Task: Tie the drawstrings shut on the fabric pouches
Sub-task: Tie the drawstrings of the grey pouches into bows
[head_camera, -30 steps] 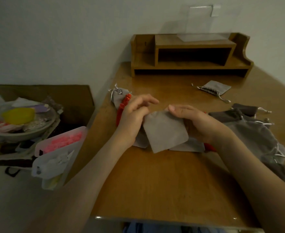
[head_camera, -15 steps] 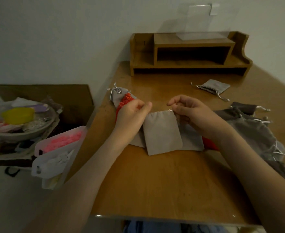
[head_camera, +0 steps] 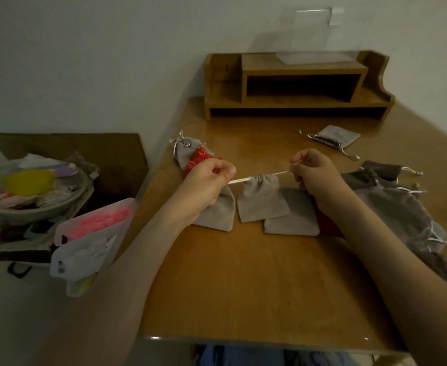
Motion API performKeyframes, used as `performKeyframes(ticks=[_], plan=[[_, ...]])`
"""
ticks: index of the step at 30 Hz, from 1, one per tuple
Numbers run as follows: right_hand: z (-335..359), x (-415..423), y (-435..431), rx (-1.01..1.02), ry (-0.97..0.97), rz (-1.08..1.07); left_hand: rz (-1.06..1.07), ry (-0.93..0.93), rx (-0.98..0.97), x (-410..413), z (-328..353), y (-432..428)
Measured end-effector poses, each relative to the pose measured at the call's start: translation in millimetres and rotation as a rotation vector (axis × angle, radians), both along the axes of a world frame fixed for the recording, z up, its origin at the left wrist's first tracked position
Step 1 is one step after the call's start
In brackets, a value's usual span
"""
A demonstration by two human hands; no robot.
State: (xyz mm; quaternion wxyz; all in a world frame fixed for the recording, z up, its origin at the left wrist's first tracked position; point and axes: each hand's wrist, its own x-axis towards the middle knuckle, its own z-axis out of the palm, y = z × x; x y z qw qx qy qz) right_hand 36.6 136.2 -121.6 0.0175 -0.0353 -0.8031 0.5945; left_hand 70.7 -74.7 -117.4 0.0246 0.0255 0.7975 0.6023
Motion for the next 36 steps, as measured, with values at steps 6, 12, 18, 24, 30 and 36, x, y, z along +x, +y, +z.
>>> performKeyframes(ticks=[6,12,18,24,30,36], plan=[[1.7,2.5,-1.8,-0.113,0.065,-0.001,-0.061,0.089,-0.241,10.1,4.4,-3.6],[5.8,3.9,-2.6,-0.138,0.014,0.093,-0.086,-0.041,0.636,2.6,6.9,4.3],[9.2,10.0,-5.2,-0.202,0.053,0.211,-0.209,-0.122,0.882,8.6,10.6,5.9],[21.2,23.5,-8.7,-0.476,0.206,0.666,-0.151,-0.124,0.676,8.2,4.9,16.9],[26.0,29.4,-13.3,-0.356,0.234,0.815,-0.272,-0.323,0.515,12.3,6.3,16.7],[21.3,32.1,-17.4,-0.115,0.339,0.741,-0.221,-0.265,0.453,15.0,6.3,19.4]])
